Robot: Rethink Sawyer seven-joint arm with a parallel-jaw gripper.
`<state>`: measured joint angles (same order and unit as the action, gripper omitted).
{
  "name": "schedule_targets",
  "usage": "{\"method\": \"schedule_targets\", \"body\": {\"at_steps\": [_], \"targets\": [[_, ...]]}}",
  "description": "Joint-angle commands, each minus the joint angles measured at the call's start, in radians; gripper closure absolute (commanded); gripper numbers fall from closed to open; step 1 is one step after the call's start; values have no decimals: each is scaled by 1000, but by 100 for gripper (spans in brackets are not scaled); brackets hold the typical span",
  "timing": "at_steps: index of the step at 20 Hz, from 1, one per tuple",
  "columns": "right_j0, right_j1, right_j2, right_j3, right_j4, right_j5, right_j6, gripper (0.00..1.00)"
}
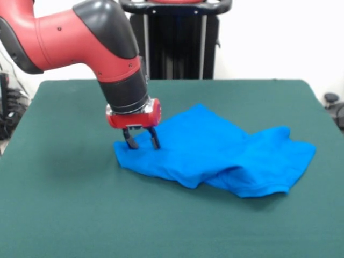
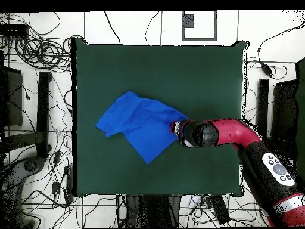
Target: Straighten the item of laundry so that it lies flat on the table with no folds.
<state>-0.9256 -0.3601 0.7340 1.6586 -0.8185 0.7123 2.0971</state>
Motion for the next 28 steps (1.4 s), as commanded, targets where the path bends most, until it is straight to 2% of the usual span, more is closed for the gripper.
{"method": "schedule_targets", "body": {"at_steps": [1,9,28], "targets": [[-34,38,-58,-170,-83,148,-438,0],[-38,48,-50,-203,-64,185,-489,0],[-41,46,-48,-209,-56,196,-506,0]]}}
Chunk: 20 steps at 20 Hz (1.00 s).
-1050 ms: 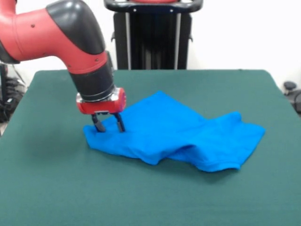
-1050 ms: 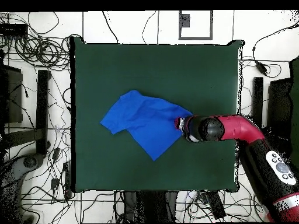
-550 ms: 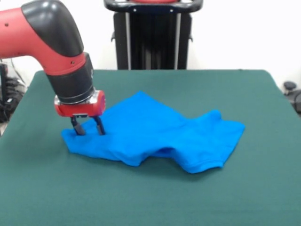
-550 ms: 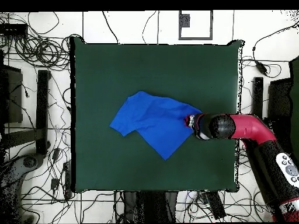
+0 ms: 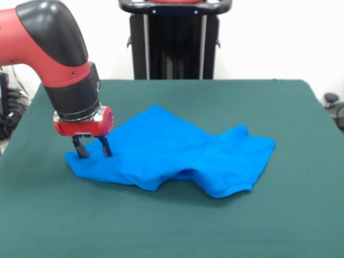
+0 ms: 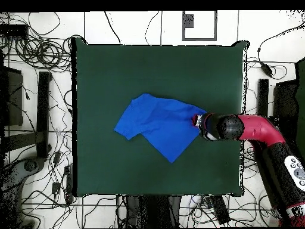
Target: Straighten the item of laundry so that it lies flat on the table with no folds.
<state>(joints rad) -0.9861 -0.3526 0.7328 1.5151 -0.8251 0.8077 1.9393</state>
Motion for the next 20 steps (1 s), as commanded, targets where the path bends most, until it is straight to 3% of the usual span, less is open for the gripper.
{"method": "schedule_targets", "body": {"at_steps": [1,8,20], "targets": [[21,39,-47,-67,-50,101,-350,0],[24,38,-47,-72,-52,108,-355,0],[44,-57,-53,66,-7,94,-202,0]]}}
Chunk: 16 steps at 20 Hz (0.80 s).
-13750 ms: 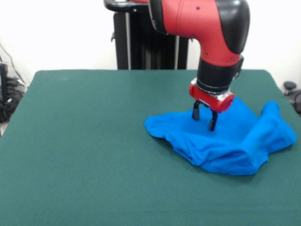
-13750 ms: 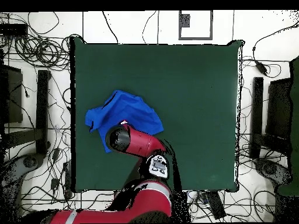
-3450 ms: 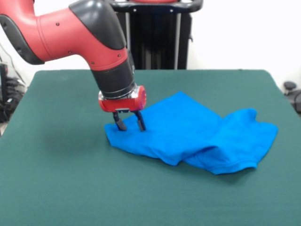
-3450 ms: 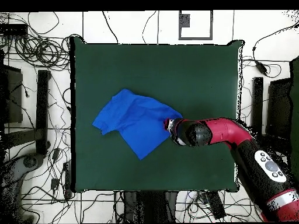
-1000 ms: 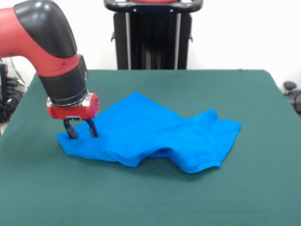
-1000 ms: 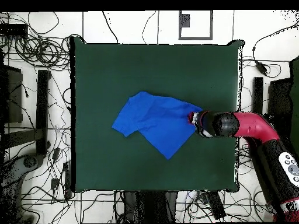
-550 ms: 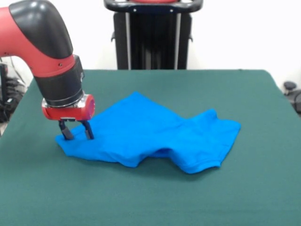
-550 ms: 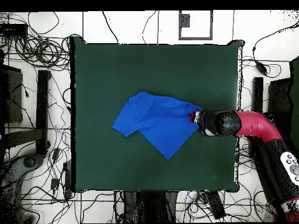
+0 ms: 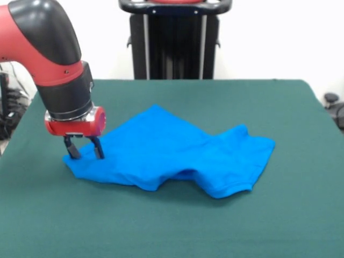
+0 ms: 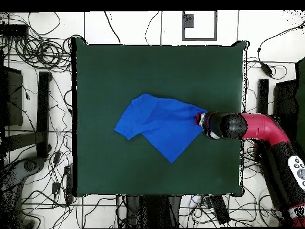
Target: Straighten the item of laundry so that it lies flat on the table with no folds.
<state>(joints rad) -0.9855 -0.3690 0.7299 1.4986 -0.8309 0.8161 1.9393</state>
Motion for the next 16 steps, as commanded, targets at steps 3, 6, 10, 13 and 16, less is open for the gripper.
{"method": "schedule_targets", "body": {"at_steps": [3,6,10,13,16], "targets": [[59,-86,-46,119,27,102,-163,0],[72,-137,-44,156,59,123,-130,0],[105,-210,-45,196,106,159,-89,0],[134,-221,-56,222,122,144,-37,0],[167,-193,-78,240,121,87,30,0]]}}
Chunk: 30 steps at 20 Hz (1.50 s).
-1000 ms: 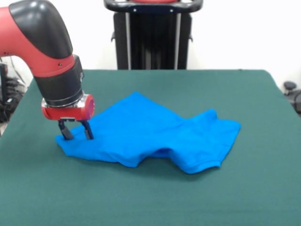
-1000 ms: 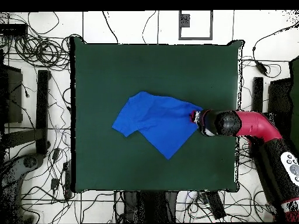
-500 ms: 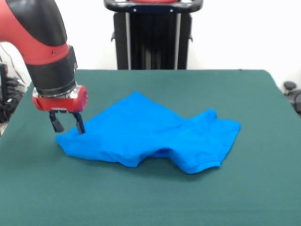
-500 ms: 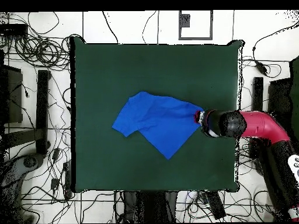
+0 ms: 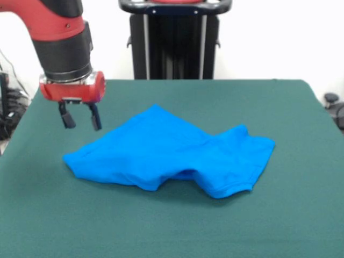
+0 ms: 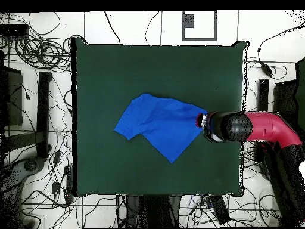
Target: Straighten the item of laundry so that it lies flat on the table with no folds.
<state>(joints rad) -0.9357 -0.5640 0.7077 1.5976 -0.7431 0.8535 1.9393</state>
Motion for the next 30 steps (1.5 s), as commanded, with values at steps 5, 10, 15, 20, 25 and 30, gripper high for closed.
{"method": "schedule_targets", "body": {"at_steps": [5,10,15,20,25,30], "targets": [[179,40,-111,160,7,-61,119,0],[224,80,-164,154,-15,-144,152,0],[266,82,-219,167,-18,-220,173,0],[299,77,-263,174,4,-264,175,0],[323,93,-293,166,27,-296,165,0],[369,109,-336,169,31,-347,194,0]]}}
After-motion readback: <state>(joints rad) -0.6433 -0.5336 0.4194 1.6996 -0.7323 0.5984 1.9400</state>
